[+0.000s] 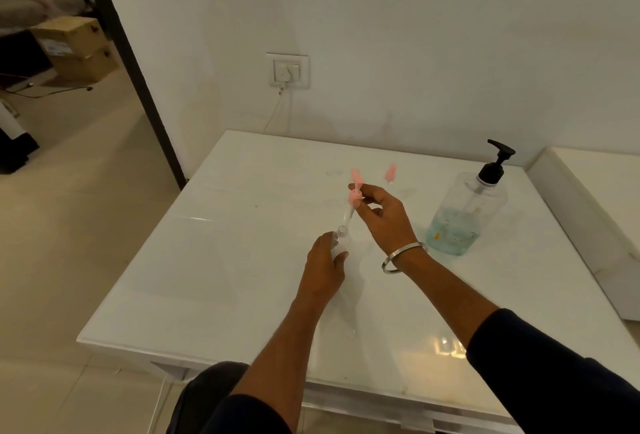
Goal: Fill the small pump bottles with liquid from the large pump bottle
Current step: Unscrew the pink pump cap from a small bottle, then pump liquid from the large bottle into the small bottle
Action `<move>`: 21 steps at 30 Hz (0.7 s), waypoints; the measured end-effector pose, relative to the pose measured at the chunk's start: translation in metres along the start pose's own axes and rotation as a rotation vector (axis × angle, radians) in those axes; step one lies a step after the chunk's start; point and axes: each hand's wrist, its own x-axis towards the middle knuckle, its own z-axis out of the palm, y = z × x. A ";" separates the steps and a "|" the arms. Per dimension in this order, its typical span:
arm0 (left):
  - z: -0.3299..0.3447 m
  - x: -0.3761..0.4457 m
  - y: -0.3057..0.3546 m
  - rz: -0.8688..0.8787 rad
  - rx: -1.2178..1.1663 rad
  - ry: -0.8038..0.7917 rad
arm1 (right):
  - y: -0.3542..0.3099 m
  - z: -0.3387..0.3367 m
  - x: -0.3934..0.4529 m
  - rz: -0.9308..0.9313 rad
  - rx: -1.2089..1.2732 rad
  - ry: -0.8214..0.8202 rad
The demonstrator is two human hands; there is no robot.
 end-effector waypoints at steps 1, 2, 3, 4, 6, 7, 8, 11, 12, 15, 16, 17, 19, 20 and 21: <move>0.000 0.000 0.000 0.000 0.002 0.000 | -0.004 -0.002 0.002 -0.004 0.001 0.004; 0.000 0.000 -0.001 0.003 0.004 0.001 | -0.008 -0.004 0.004 -0.009 0.001 0.010; -0.001 0.000 -0.001 0.002 0.006 0.000 | -0.012 -0.006 0.005 -0.013 0.001 0.016; -0.001 0.000 0.000 0.004 0.007 0.002 | -0.016 -0.008 0.006 -0.016 -0.001 0.023; -0.001 0.000 -0.001 0.008 0.011 0.005 | -0.019 -0.011 0.008 -0.014 -0.010 0.031; -0.001 0.000 -0.001 0.009 0.012 0.004 | -0.019 -0.013 0.008 -0.007 -0.021 0.031; -0.001 0.000 -0.001 0.012 0.010 0.003 | -0.017 -0.014 0.008 0.001 -0.043 0.029; -0.001 0.000 -0.003 0.012 -0.009 0.001 | -0.001 -0.015 0.003 0.034 -0.159 0.036; 0.000 0.001 -0.004 0.019 -0.016 0.005 | 0.006 -0.014 0.000 0.038 -0.205 0.040; 0.001 0.004 -0.006 0.034 -0.013 0.010 | 0.030 -0.011 -0.012 0.062 -0.345 0.033; 0.001 0.004 -0.007 0.040 -0.016 0.014 | 0.037 -0.009 -0.016 0.089 -0.396 0.030; 0.002 0.005 -0.007 0.044 -0.020 0.015 | 0.043 -0.008 -0.020 0.129 -0.455 0.026; 0.003 0.006 -0.007 0.051 -0.021 0.015 | 0.052 -0.005 -0.028 0.219 -0.591 -0.006; 0.004 0.007 -0.007 0.054 -0.022 0.016 | 0.056 -0.004 -0.032 0.256 -0.658 -0.031; 0.004 0.007 -0.007 0.057 -0.021 0.018 | 0.060 -0.002 -0.035 0.286 -0.720 -0.056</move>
